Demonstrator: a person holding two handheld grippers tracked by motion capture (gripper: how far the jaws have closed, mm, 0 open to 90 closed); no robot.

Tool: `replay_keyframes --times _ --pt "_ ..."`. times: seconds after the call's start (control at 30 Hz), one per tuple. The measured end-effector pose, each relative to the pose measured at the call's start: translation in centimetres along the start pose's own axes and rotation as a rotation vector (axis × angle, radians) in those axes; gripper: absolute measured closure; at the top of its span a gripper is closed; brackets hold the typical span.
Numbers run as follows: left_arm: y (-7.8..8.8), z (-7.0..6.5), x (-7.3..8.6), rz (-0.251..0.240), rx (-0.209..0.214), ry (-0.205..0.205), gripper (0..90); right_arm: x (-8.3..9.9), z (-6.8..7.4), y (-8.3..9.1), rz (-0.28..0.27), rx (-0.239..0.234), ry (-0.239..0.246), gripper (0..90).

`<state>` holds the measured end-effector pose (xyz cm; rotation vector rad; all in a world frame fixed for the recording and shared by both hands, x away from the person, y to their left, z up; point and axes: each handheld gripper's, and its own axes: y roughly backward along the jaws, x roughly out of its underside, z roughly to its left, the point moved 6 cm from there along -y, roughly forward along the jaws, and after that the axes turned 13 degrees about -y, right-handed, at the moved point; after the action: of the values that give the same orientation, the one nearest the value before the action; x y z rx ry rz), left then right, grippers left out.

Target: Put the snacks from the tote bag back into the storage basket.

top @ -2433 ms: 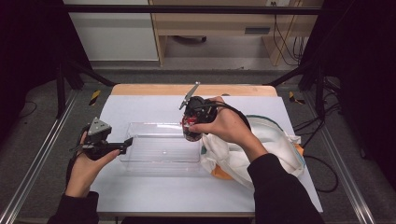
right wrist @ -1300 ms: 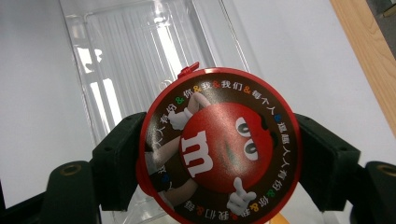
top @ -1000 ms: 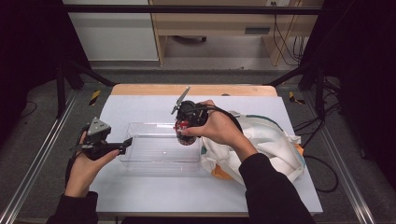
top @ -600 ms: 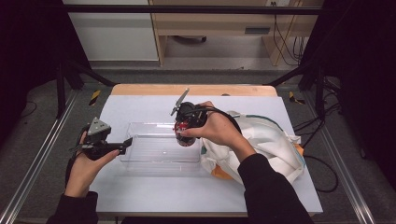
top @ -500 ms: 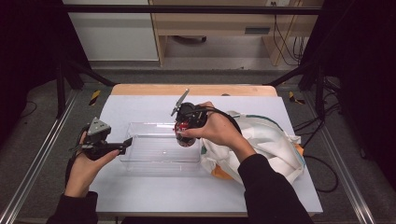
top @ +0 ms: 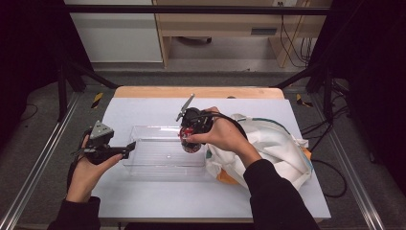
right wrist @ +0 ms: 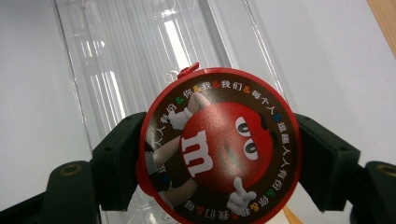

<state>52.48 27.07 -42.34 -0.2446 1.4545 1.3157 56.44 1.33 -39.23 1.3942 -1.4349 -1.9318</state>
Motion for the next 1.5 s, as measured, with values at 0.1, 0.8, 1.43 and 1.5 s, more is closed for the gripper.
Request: replay_keyframes --times 0.1,0.8,1.43,1.5 --pt "0.0 0.0 0.0 0.000 0.000 0.000 8.0 0.2 -0.1 -0.1 -0.001 -0.002 -0.003 25.6" --pt "0.0 0.0 0.1 0.006 0.003 -0.005 8.0 1.2 -0.5 -1.0 0.009 -0.007 -0.023 25.6" --pt "-0.1 -0.1 0.0 0.006 0.006 -0.008 8.0 2.1 0.0 -2.4 0.042 -0.014 -0.022 25.6" --pt "-0.1 -0.1 0.0 0.006 0.007 -0.007 7.9 2.1 0.1 -2.6 0.040 -0.012 -0.032 25.5"
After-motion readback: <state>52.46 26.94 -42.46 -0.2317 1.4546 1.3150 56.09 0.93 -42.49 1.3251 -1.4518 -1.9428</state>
